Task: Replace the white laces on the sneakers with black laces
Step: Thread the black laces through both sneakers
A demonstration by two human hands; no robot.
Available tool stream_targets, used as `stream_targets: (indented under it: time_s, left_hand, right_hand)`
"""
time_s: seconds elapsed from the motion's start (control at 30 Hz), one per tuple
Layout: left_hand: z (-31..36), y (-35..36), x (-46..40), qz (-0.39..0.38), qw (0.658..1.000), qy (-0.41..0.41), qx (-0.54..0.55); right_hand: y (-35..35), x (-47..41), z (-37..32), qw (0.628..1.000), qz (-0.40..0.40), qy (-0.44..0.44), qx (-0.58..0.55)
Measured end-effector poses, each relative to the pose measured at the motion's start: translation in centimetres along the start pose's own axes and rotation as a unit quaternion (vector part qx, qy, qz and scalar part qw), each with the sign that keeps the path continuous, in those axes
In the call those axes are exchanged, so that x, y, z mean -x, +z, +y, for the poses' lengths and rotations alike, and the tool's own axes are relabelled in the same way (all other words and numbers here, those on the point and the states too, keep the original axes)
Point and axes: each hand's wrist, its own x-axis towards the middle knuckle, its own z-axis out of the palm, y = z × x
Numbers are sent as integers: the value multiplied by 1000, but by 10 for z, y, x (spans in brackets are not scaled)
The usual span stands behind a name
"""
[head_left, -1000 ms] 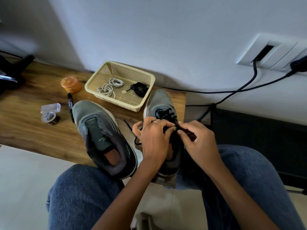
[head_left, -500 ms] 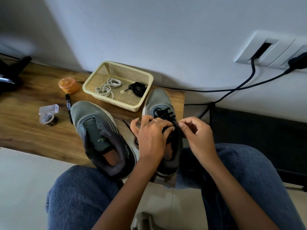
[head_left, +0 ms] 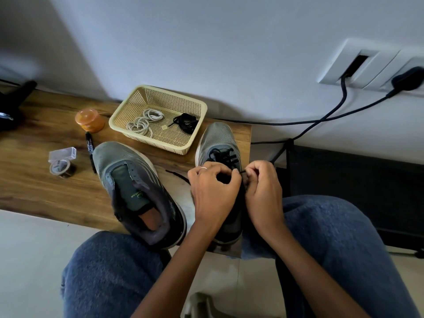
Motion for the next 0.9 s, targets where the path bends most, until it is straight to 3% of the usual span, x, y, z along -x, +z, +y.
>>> stream_targets:
  time_s: [0.37,0.53,0.73,0.9]
  left_hand:
    - [3,-1,1,0,999,-9,36]
    - [0,-3,-1,-3,999,-13,39]
    - [1,-3,1,1,999,23,36]
    - [0,1,2,39,998,42,23]
  right_hand:
    - [5,7,-2,1000,18,10,1]
    - [0,4,1,999,12,-8,-51]
    - [-5,1,3,999,-17,-38,-33]
    - [-6,0,3,999,12,-42,-31]
